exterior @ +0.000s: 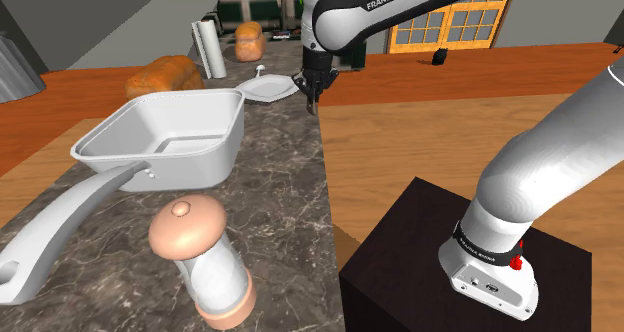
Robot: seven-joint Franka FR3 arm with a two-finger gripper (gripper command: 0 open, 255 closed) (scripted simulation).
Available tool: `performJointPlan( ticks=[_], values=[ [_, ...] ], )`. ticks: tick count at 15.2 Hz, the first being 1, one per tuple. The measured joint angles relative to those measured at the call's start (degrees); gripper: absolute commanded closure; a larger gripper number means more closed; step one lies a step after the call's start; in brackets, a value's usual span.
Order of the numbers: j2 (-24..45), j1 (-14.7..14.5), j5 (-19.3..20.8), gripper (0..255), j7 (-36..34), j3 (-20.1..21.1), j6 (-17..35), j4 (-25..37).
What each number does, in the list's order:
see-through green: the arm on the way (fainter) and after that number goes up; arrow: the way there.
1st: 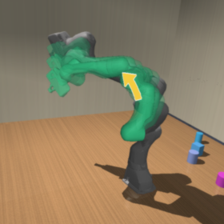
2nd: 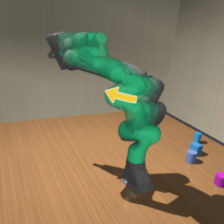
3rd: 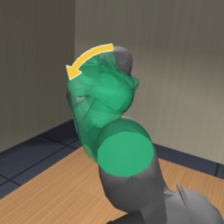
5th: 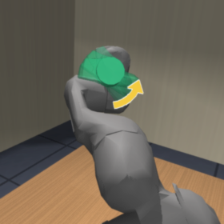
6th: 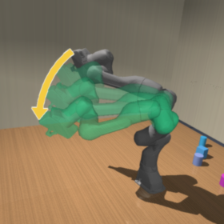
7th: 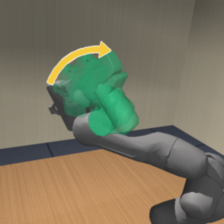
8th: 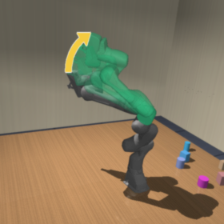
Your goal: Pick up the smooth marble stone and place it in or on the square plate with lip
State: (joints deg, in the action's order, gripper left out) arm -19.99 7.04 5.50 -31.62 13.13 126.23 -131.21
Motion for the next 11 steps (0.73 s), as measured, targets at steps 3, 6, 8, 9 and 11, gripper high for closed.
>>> performJointPlan(
  ticks=[3, 6, 8, 9, 11],
  values=[
    [-0.33, -0.04, -0.16, 255, 0.25, -0.08, -1.51, 1.15],
    [-0.45, -0.05, -0.32, 255, 0.62, -0.2, -3.74, 3.29],
    [-0.6, -0.06, -0.44, 255, 0.89, -0.29, -5.32, 4.74],
    [-0.59, -0.05, -0.48, 255, 1.01, -0.32, -6.2, 5.64],
    [-0.81, -0.1, -0.59, 255, 1.13, -0.32, -7.74, 6.97]
  ],
)
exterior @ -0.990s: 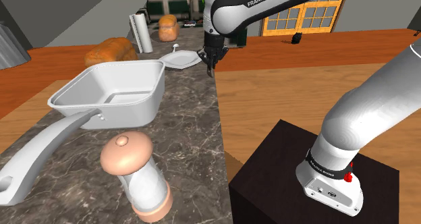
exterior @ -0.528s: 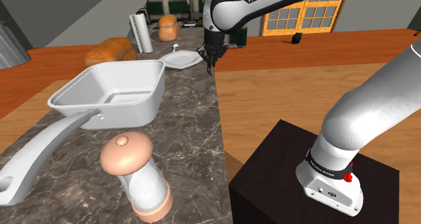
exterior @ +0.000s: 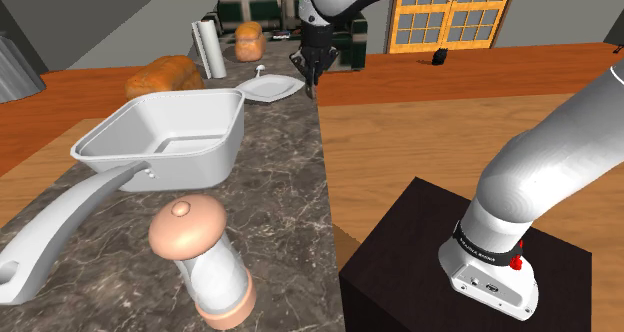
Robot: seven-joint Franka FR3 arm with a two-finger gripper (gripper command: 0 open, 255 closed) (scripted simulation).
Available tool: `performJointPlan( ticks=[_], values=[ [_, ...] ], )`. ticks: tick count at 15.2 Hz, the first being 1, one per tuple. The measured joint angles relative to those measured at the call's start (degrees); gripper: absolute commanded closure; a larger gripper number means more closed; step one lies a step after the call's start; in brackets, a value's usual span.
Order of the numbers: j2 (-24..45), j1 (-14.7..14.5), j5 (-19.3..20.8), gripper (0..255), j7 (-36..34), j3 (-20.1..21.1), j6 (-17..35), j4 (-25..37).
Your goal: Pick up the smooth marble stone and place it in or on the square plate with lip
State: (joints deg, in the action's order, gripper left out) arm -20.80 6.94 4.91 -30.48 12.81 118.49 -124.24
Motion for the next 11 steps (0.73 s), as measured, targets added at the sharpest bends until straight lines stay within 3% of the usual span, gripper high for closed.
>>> performJointPlan(
  ticks=[6, 11],
  values=[
    [-0.06, 0.11, -0.19, 255, 0.88, -0.36, -4.43, 4.44],
    [9.29, 1.03, 1.75, 255, 0.5, 0.24, -5.57, 14.67]
  ],
)
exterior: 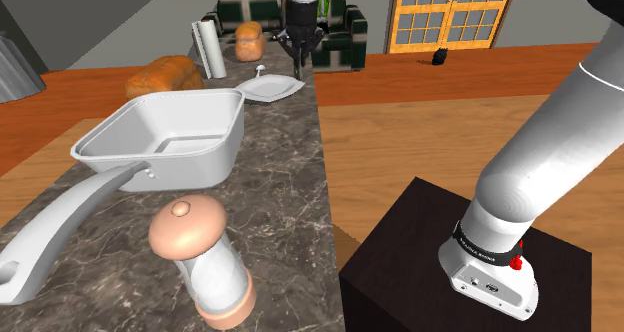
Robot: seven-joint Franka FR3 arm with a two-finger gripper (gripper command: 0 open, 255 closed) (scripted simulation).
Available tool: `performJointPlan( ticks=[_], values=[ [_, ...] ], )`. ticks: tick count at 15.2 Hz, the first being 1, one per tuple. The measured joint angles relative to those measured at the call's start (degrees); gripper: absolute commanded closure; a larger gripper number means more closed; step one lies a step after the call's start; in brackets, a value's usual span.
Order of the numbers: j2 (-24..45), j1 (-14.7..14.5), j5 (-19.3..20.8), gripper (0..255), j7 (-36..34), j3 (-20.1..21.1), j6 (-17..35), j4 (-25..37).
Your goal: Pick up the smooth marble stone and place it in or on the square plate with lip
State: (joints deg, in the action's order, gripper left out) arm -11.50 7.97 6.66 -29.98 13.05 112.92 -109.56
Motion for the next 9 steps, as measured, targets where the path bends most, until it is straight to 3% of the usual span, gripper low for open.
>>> performJointPlan(
  ticks=[4, 9],
  values=[
    [9.53, 0.33, 2.23, 255, -0.58, 0.46, -0.9, 10.14],
    [22.36, -0.43, 5.23, 255, -0.73, 0.66, -5.63, 27.21]
  ],
)
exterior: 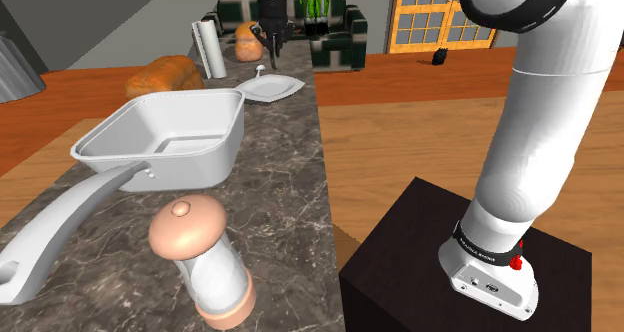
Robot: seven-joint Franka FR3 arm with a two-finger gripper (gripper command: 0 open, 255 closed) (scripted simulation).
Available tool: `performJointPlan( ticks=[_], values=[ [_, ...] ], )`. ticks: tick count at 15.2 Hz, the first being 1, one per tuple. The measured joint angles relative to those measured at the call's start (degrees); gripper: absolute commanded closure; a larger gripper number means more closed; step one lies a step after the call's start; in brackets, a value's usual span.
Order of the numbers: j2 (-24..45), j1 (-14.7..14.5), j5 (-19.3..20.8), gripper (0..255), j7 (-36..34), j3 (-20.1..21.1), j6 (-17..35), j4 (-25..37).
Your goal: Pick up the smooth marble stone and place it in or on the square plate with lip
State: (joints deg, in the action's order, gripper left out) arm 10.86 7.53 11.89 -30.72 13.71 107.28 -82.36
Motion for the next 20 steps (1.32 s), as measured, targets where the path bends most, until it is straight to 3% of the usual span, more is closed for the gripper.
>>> performJointPlan(
  ticks=[3, 5, 20],
  values=[
    [9.07, -0.97, 1.76, 255, 0.78, -0.35, -3.81, 12.78],
    [12.48, -1.62, 2.41, 255, 0.89, -0.5, -5.15, 17.49],
    [11.23, -0.39, 2.66, 255, -0.77, -0.76, 6.38, 4.58]
  ],
)
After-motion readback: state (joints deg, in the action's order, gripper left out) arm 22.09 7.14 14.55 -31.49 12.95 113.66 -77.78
